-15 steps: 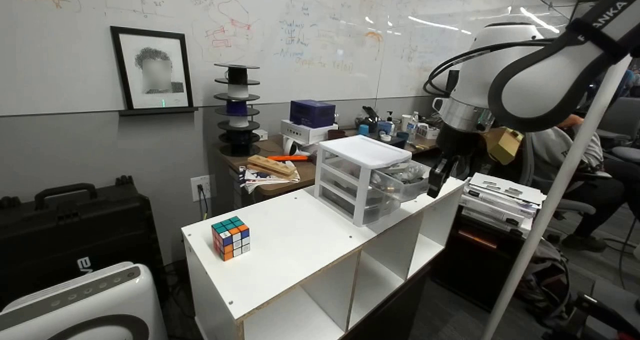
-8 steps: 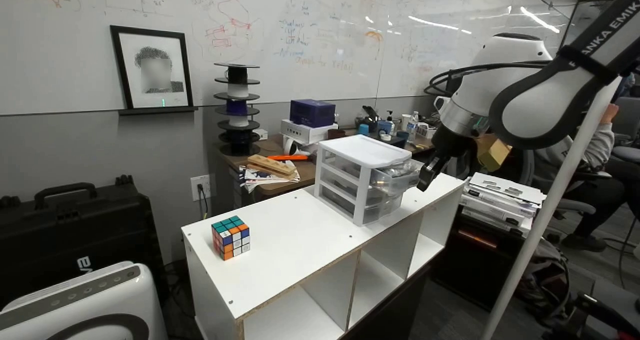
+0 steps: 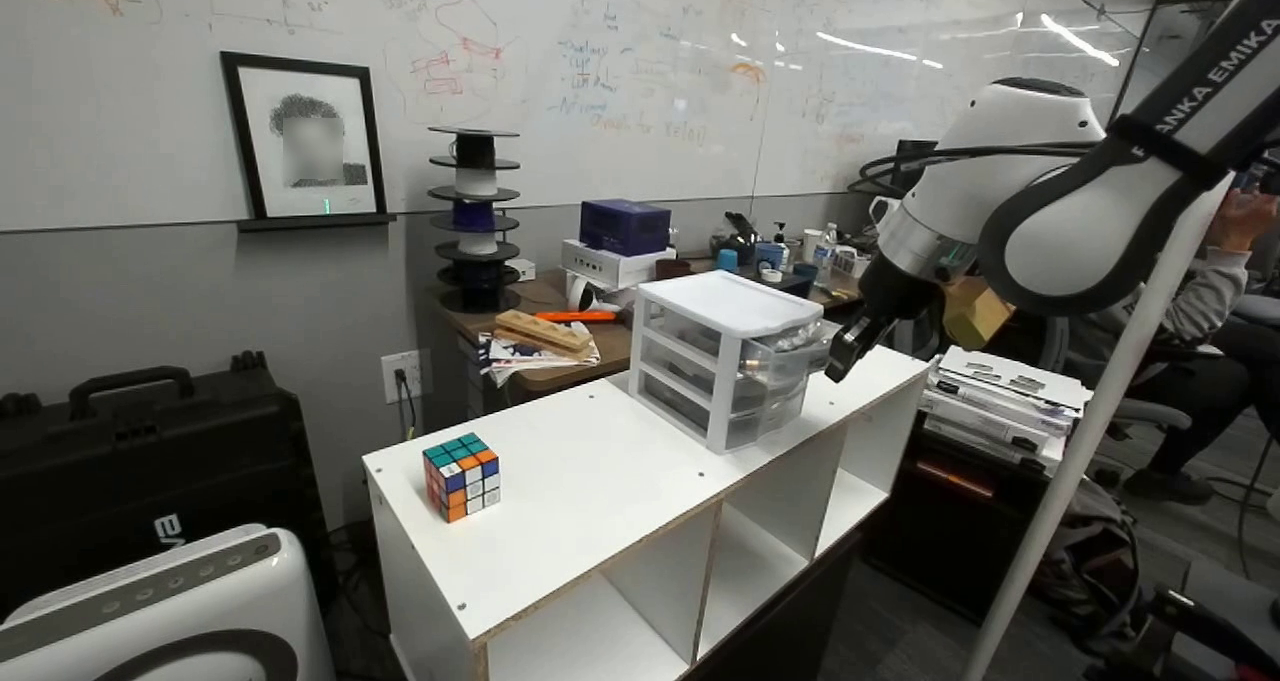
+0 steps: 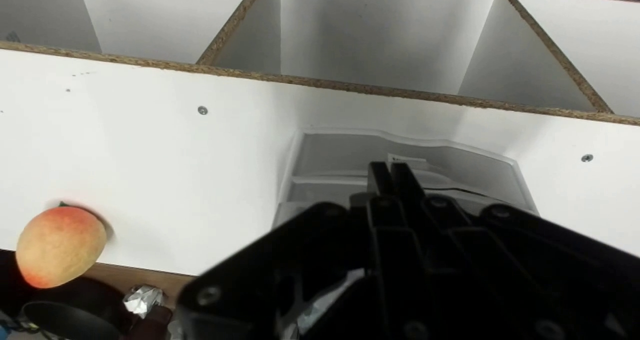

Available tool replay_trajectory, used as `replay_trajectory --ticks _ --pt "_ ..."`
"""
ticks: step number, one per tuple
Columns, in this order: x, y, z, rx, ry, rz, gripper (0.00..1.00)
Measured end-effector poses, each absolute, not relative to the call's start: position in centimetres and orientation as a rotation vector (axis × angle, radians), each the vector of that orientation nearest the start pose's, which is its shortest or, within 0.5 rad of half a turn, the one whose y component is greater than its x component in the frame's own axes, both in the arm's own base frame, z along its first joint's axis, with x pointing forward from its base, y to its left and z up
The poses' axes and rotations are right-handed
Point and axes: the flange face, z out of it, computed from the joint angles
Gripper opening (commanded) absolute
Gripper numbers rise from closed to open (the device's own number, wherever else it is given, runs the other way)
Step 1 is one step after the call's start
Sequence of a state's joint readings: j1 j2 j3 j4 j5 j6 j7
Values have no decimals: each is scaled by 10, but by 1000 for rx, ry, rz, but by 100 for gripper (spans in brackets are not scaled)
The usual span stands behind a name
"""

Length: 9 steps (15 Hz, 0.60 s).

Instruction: Pick up the white objects on the right and left side of the table and put them in the open drawer and close it

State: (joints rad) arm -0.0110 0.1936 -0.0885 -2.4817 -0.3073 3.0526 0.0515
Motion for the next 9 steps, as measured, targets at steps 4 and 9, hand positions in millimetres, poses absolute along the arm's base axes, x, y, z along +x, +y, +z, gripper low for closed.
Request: replay_trajectory --ticks 4,9 --pt "507 -30 251 -3189 -209 -592 8" --pt "565 -37 299 -3233 -71 -529 8"
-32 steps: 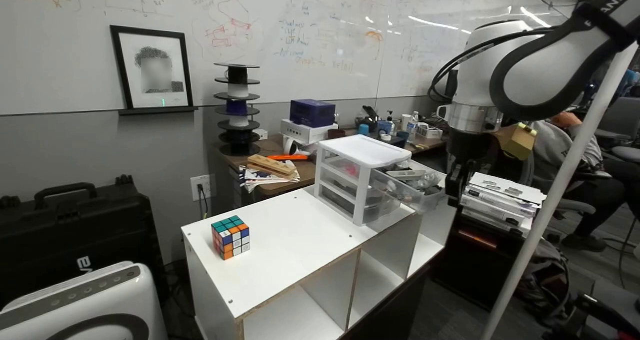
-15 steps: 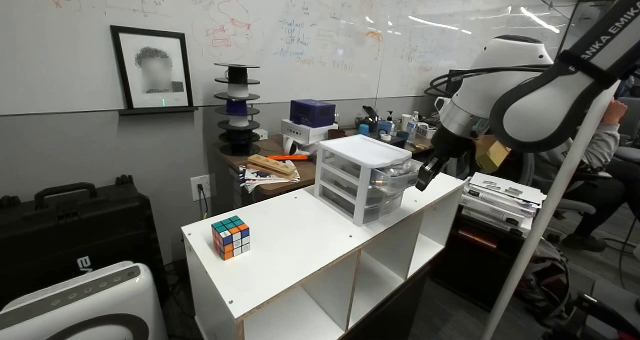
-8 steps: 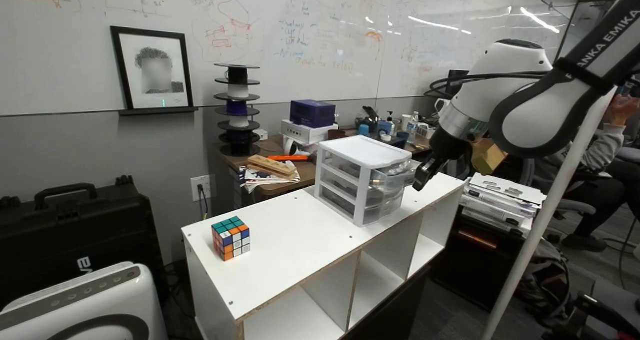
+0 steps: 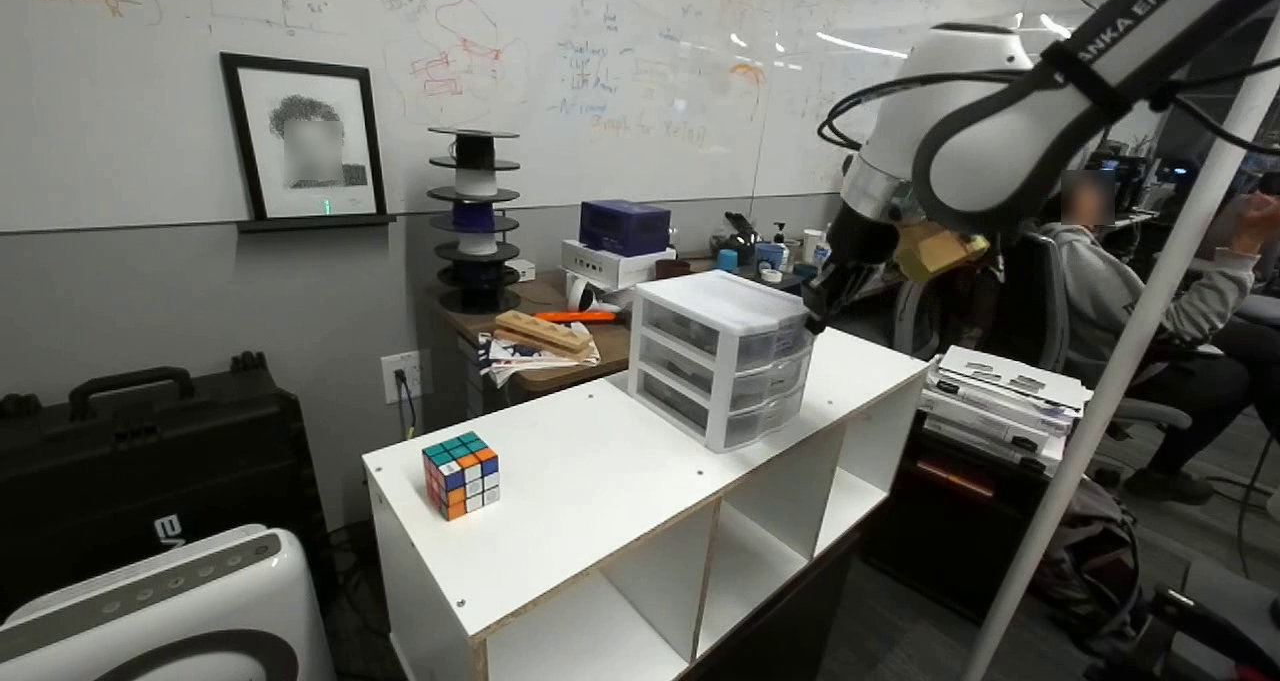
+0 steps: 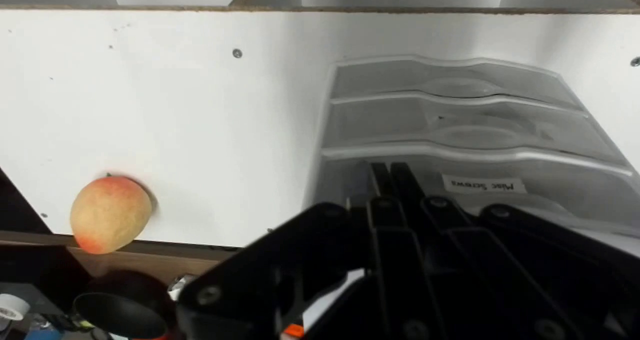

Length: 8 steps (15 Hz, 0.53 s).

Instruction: Pick up the white objects on the right and left side of the table and put them in the open drawer and close it

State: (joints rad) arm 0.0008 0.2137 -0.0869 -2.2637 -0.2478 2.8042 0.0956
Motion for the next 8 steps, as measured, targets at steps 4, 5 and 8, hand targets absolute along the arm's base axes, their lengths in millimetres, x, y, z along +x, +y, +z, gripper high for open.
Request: replay_trajectory --ticks 4,5,8 --pt "583 -31 320 -3289 -60 -283 9" --pt "587 -26 328 -3294 -84 -242 11" --pt "584 -4 345 -3254 -219 -53 9"
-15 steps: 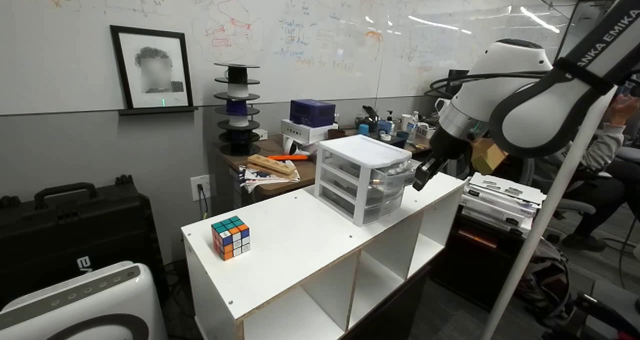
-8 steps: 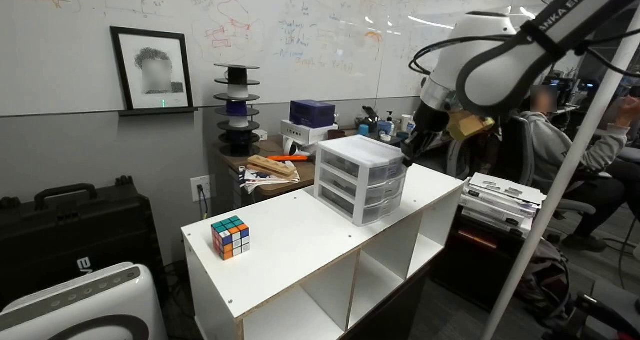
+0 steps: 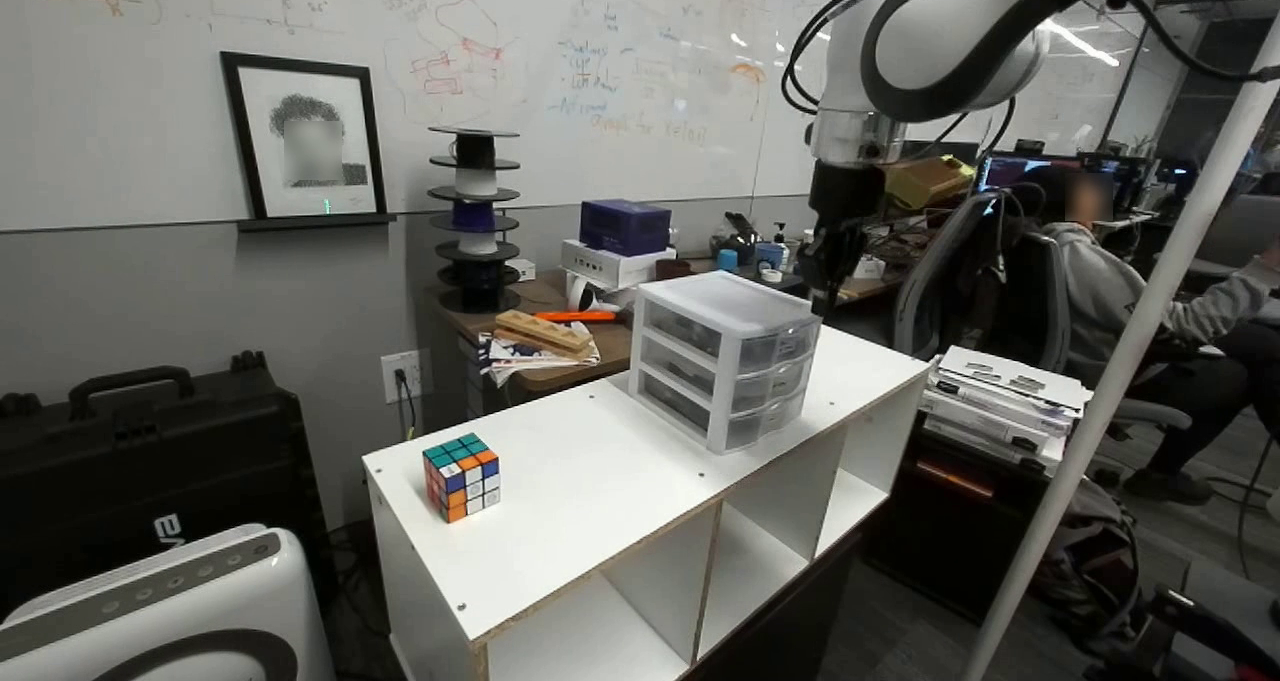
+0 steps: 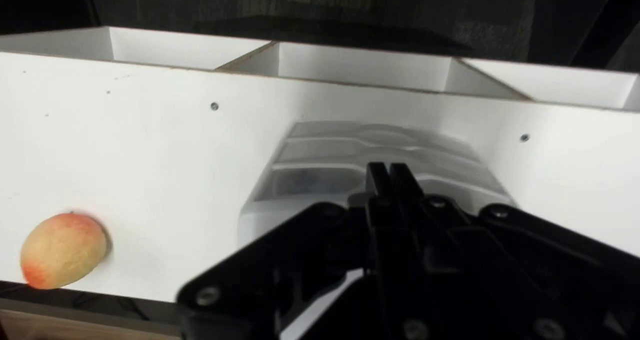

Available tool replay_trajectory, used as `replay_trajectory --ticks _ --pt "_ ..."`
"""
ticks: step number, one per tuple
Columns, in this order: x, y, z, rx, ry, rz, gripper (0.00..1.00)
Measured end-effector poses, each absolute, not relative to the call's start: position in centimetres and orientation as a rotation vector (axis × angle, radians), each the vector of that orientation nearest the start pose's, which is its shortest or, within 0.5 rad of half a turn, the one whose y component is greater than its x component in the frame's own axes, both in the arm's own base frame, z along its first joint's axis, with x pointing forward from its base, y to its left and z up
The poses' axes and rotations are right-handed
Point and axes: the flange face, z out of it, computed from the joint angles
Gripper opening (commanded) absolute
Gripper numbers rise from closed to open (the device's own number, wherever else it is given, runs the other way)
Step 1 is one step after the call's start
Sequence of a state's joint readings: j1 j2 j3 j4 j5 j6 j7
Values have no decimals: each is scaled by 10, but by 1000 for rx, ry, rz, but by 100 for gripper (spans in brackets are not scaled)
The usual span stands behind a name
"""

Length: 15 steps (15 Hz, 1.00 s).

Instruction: Pick up the white objects on the right and left side of the table and put them in the open drawer and close it

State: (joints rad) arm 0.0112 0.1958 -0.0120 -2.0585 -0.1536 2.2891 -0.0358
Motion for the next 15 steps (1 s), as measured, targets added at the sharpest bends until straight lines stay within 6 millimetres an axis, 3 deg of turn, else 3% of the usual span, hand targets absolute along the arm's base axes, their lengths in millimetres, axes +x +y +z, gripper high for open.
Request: replay_trajectory --ticks 4,9,10,11,12,15 --pt "556 22 374 -3171 -390 173 8" --pt "510 34 427 -3152 -522 246 10" --pt "500 34 438 -3151 -541 240 35" --pt "491 33 449 -3152 -556 226 36" --pt "481 32 459 -3145 -565 220 13" --pt "463 23 481 -3116 -580 202 35"
